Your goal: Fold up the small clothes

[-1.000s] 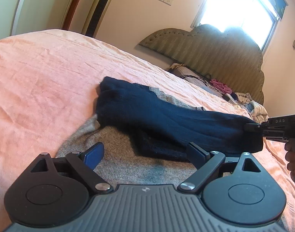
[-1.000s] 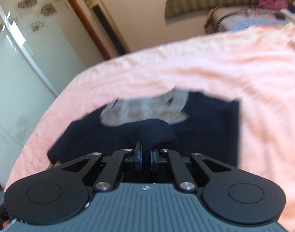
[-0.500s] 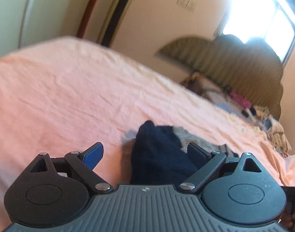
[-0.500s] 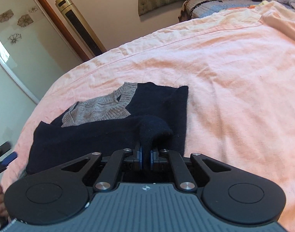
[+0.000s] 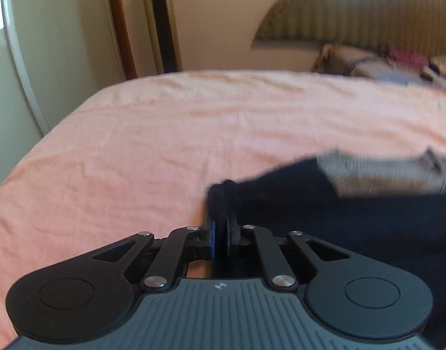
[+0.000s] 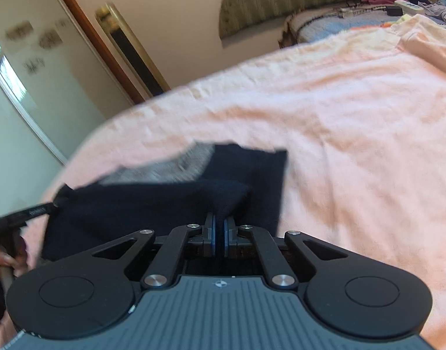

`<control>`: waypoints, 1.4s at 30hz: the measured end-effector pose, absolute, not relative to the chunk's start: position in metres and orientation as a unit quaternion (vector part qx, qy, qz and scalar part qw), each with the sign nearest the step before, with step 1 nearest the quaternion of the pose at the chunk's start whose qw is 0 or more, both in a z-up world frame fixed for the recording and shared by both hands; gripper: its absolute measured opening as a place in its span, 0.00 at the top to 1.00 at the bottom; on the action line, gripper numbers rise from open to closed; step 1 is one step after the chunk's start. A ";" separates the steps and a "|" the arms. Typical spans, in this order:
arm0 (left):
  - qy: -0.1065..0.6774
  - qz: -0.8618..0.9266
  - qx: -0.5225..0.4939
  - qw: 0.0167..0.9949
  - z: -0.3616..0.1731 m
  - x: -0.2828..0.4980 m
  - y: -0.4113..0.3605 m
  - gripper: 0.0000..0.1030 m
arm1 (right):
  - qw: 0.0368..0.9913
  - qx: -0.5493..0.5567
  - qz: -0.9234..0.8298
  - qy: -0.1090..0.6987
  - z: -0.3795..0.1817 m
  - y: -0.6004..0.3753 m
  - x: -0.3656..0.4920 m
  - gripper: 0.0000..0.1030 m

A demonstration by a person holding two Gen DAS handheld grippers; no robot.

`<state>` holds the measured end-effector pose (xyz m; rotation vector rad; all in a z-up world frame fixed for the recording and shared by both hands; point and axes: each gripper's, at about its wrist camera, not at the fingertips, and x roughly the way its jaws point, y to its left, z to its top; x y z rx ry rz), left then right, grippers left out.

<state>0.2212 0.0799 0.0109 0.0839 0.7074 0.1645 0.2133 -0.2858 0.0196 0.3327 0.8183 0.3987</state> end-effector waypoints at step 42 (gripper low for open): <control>0.349 0.038 0.046 0.935 0.012 0.084 0.099 0.96 | 0.921 0.007 0.145 0.360 0.028 -0.288 0.110 0.91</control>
